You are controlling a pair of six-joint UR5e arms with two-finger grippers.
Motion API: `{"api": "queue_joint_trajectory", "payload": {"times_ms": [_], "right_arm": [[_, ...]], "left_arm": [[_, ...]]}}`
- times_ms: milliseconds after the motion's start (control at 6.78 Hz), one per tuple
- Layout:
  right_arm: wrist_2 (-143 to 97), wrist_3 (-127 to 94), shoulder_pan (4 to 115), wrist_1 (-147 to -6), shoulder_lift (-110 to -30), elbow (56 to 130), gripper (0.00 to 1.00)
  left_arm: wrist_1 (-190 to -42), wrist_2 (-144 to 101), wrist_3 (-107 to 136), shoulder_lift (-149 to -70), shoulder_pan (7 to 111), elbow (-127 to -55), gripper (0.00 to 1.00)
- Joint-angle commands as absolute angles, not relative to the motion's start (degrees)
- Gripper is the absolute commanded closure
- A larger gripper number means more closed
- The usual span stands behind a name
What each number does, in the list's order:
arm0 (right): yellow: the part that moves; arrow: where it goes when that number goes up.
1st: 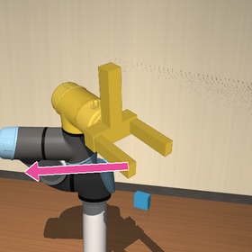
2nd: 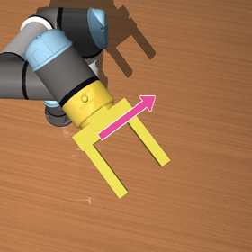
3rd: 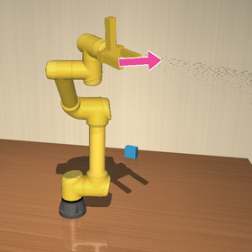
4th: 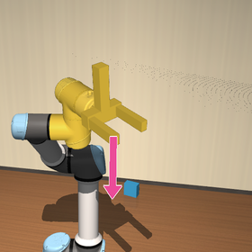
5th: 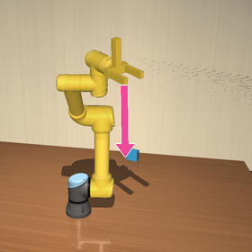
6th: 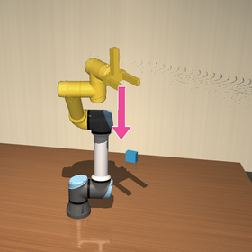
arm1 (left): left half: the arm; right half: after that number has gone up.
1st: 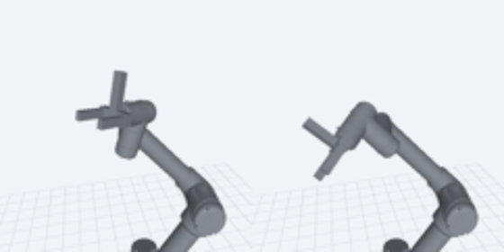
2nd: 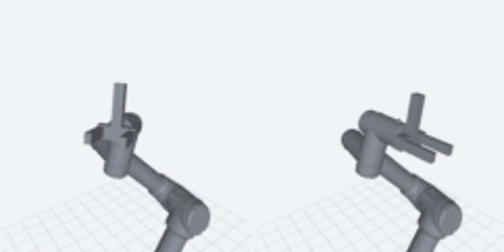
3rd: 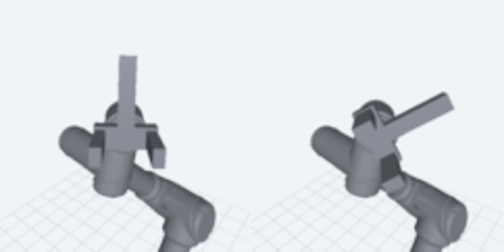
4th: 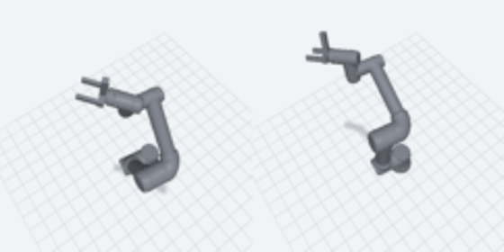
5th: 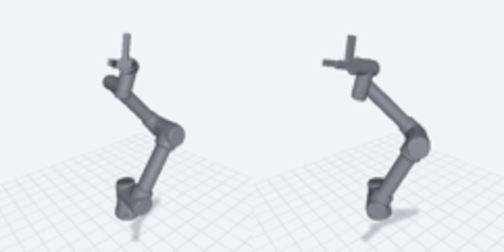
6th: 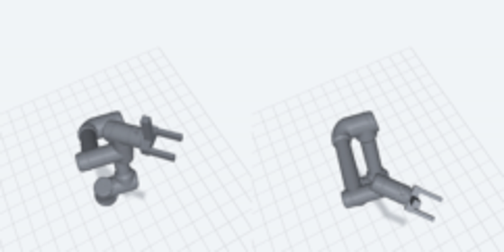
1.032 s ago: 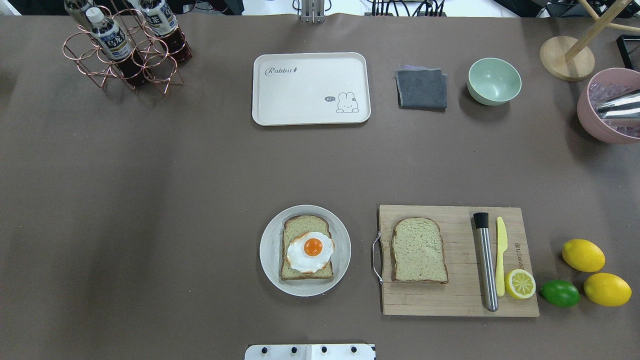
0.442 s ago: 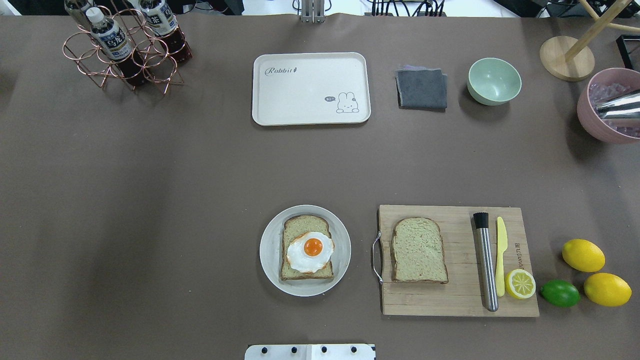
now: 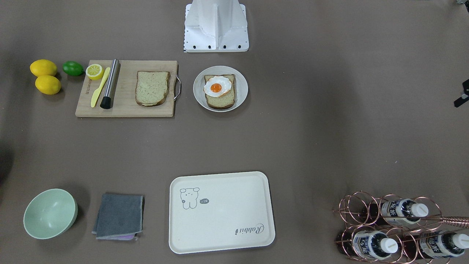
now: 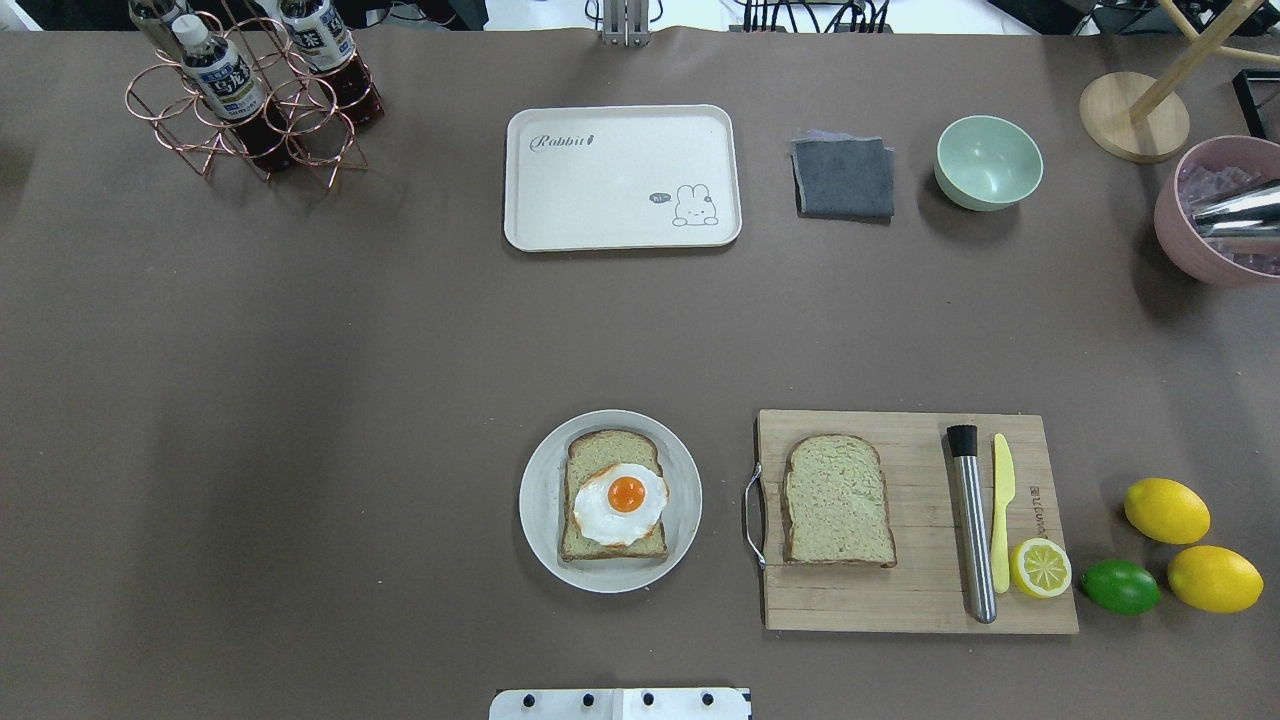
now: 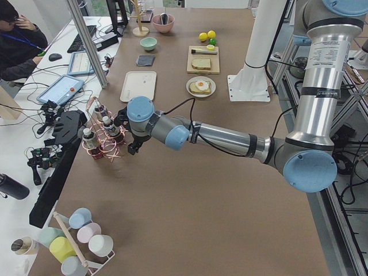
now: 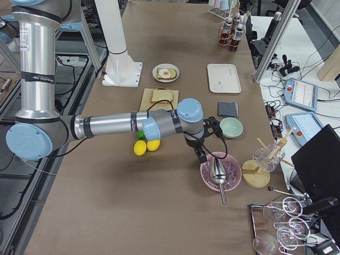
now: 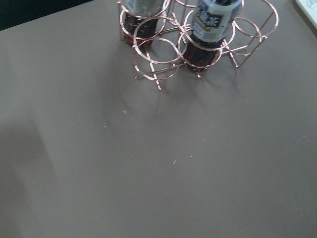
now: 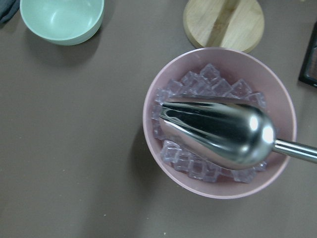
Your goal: Make sandwich and place on tray
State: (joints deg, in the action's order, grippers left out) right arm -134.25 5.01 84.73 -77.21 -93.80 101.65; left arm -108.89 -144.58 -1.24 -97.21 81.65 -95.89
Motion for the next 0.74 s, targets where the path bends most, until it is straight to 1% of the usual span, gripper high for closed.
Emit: {"api": "queue_joint_trajectory", "payload": {"times_ms": [0, 295, 590], "right_arm": [[-134.47, -4.22, 79.38, -76.82, -92.47, 102.38, 0.0], [-132.98, -24.51, 70.27, -68.42, -91.85, 104.49, 0.0], [-127.99, -39.75, 60.17, -66.45, -91.32, 110.27, 0.0]], "left_arm": [[-109.42, -137.6, 12.48, -99.31, 73.0, -99.37, 0.0], [-110.3, -134.92, 28.59, -101.15, 64.46, -103.17, 0.01], [-116.85, -130.38, 45.0, -101.86, 55.16, -105.72, 0.03]]}}
